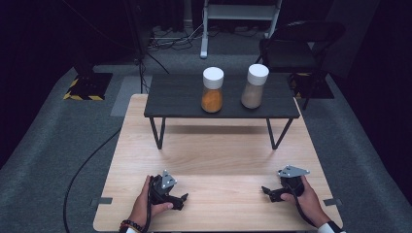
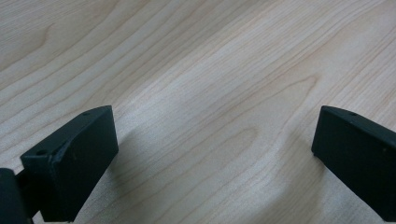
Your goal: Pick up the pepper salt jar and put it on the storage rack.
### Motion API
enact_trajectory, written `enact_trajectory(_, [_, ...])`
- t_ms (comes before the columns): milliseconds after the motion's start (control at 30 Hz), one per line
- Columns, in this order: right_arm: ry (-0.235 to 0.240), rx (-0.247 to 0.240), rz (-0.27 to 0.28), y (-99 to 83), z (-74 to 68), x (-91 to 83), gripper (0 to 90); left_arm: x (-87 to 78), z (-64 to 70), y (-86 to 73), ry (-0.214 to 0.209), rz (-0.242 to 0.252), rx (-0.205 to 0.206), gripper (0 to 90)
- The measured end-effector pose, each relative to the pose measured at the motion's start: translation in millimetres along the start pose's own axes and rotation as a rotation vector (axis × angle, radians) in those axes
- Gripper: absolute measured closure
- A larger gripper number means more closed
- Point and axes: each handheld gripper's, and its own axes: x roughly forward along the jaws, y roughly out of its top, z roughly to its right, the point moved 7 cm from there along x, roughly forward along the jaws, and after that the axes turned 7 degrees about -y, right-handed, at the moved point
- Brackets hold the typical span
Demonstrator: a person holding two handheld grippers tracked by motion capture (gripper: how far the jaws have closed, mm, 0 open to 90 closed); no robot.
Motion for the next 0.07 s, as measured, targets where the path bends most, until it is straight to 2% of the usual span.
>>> enact_trajectory(67, [0.000,0.000,0.000,0.0,0.0,0.0,0.0,0.0,0.2,-0.1,0.002,0.000,0.000,0.4])
